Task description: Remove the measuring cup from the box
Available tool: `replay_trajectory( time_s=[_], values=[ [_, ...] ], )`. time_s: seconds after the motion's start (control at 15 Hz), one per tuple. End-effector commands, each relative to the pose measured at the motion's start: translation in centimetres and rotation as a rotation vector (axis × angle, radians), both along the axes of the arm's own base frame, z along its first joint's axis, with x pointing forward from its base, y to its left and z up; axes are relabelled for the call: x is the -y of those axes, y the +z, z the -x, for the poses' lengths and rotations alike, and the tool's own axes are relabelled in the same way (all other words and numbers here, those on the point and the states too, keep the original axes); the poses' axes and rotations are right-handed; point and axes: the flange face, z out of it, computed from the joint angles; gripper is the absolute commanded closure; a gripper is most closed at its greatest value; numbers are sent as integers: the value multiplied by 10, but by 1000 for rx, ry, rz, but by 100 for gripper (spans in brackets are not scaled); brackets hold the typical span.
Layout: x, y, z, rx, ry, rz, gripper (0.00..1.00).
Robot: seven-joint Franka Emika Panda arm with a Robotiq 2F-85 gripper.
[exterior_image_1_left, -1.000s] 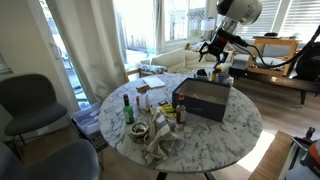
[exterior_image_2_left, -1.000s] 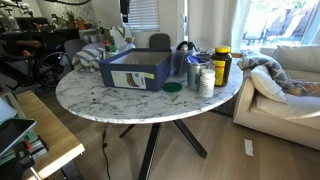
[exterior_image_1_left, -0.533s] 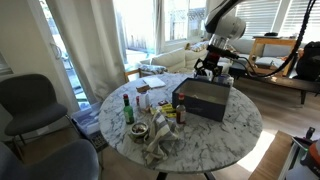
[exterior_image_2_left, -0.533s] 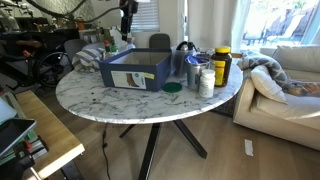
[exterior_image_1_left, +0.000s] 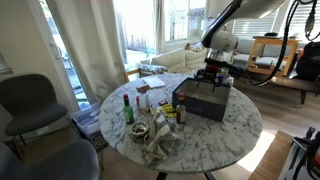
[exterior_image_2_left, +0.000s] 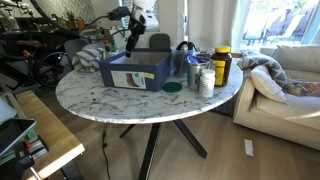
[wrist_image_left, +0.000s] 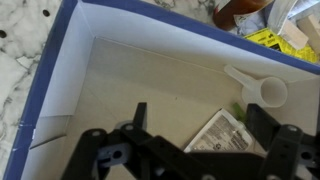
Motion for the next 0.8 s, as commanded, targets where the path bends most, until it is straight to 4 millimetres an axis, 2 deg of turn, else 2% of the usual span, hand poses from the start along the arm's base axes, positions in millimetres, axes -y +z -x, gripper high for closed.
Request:
replay_trajectory(
  time_s=[0.0,0.27,0.4,0.53,0.6,0.67,0.73],
  values=[
    [0,2,-1,1,2,-1,0],
    [-5,-5,-4,-15,57,14,0],
    [-10,-19,-1,-84,119,53,0],
    [-6,-33,5,-143,138,112,0],
    [-5,-35,7,-142,145,117,0],
    [-7,-25,4,-105,132,96,0],
    [-6,-30,6,-119,141,101,0]
  ],
)
